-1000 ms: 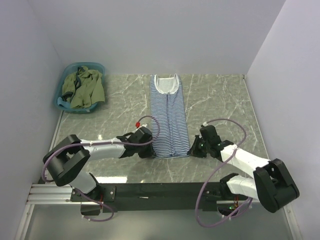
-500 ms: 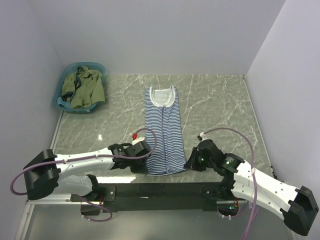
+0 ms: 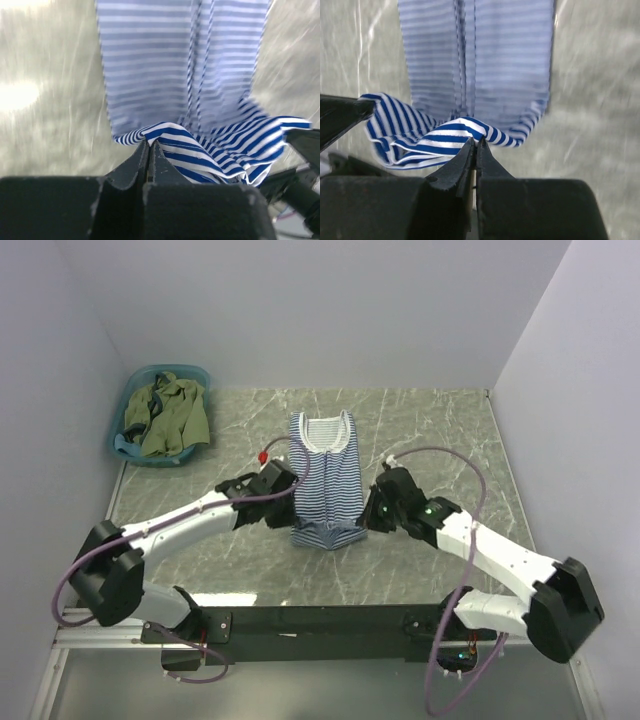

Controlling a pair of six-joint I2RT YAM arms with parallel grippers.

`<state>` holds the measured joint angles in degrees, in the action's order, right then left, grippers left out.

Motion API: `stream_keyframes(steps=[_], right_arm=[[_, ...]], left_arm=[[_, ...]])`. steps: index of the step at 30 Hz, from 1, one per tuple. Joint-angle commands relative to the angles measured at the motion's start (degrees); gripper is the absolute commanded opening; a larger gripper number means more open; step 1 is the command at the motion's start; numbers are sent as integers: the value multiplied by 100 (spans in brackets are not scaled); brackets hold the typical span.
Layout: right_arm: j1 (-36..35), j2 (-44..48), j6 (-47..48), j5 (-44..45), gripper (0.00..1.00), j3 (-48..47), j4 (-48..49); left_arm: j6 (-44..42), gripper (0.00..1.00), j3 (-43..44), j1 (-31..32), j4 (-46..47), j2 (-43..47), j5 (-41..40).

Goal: Fold and stack the tank tops

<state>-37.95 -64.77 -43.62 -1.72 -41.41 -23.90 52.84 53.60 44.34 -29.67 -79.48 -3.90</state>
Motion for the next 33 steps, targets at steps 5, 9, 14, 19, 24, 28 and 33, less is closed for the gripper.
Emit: stream_keyframes(steps=[5, 9, 14, 19, 24, 28, 33], right_arm=[[780, -1238, 722, -311, 0, -1105, 860], [1228, -2115, 898, -584, 0, -1711, 984], [1519, -3092, 1030, -1005, 0, -2687, 1028], [1808, -4068, 1030, -1261, 0, -3442, 1071], [1967, -4701, 1039, -1314, 13, -3971, 1063], [2055, -4755, 951, -1252, 8, -4024, 1186], [2082, -4834, 978, -1173, 11, -4147, 1080]], left_arm=[[-801, 0, 1221, -715, 418, -1058, 118], [-994, 1, 1767, -1128, 505, -1648, 205], [-1118, 1, 2557, -1419, 576, -2543, 329], [-1153, 1, 3085, -1761, 787, -3029, 267], [-1328, 16, 3227, -2121, 1252, -3398, 495], [-1355, 13, 3349, -2289, 1525, -3416, 583], [-1408, 15, 3718, -2333, 1604, -3705, 1117]])
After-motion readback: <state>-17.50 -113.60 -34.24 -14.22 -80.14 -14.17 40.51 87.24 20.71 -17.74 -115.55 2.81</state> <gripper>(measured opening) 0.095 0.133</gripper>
